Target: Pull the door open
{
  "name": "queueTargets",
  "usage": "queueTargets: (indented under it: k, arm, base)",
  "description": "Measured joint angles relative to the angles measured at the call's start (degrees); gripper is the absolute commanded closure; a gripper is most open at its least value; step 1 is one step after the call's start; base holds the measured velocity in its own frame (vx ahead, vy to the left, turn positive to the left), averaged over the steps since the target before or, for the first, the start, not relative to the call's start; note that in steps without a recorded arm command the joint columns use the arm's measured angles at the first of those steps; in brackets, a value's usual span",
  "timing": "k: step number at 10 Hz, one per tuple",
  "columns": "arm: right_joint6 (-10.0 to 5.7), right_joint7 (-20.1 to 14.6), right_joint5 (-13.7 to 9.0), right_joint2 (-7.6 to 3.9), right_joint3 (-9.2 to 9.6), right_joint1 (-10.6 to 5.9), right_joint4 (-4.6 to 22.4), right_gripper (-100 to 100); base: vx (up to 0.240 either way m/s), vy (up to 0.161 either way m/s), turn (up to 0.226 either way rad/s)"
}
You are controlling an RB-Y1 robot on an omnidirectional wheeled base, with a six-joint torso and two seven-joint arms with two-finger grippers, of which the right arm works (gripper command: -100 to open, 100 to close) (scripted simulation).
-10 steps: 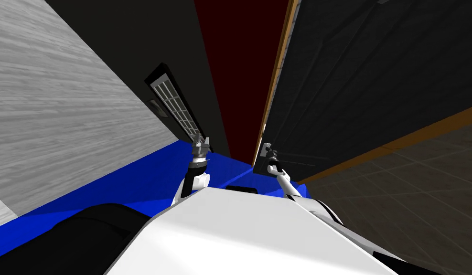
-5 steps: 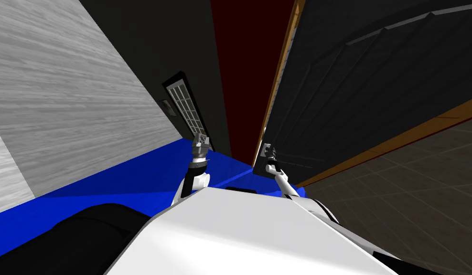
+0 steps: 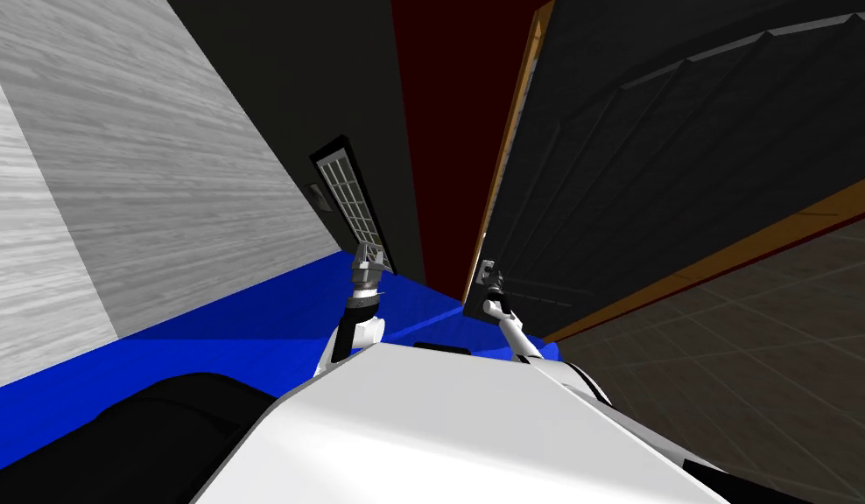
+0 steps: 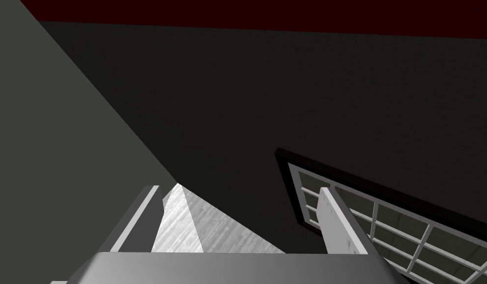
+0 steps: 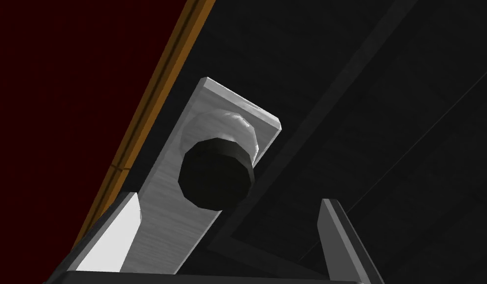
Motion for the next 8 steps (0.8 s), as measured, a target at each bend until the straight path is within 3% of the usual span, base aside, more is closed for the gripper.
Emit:
queueTargets:
  k: [8]
  arm:
    - [1.7,-12.4,-7.3,3.16,0.29,-0.55,-1.5,-100]
  base:
    - [-0.095,-0.042,0.061]
